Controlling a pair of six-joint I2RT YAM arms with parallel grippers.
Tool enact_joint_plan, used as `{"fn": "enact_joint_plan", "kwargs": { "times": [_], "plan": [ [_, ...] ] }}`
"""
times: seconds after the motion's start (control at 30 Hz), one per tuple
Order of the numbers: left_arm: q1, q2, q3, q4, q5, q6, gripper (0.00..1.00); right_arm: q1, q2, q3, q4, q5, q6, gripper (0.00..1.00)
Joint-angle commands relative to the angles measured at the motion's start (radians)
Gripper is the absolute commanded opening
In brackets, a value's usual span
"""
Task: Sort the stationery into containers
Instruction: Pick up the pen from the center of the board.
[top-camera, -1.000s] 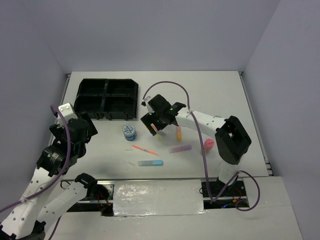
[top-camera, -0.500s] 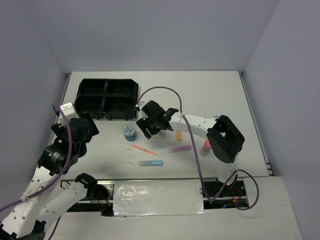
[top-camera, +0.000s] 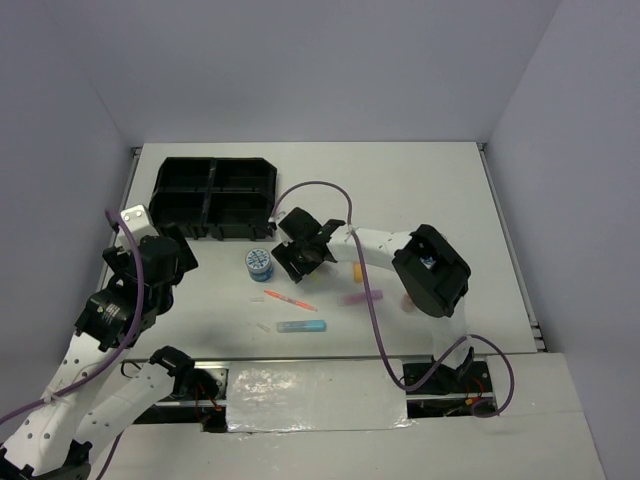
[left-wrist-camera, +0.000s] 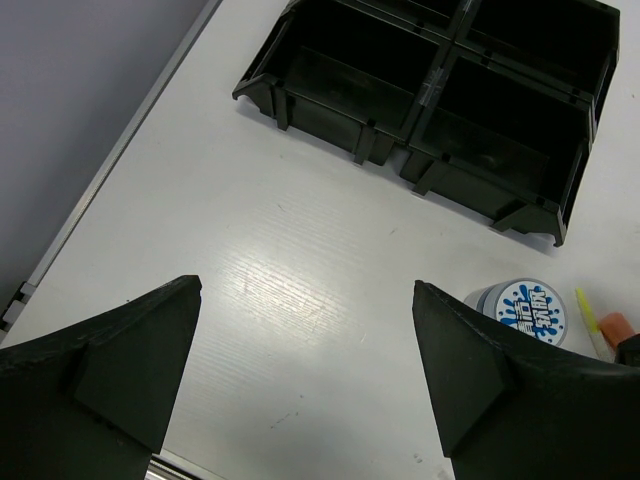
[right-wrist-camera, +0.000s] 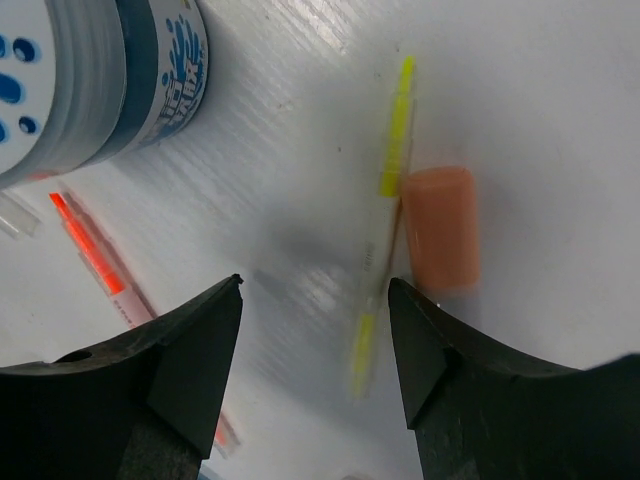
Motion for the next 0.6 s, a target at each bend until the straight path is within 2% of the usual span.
{"fn": "enact_joint_plan", "kwargs": {
  "times": [0.0, 0.2, 0.57],
  "plan": [
    [0.005, -0.011, -0.002, 0.037, 0.004, 0.028, 0.99, 0.004, 0.034, 0.052, 0.003, 0.034, -0.011, 0.67],
    [0.005, -0.008, -0.002, 0.037, 0.006, 0.028, 0.99, -0.001, 0.037, 0.055, 0.005, 0.039, -0.019, 0.67],
    [0.005, -0.013, -0.002, 0.037, 0.007, 0.028, 0.99, -0.022, 0.104, 0.084, -0.045, 0.017, -0.012, 0.46]
  ]
}}
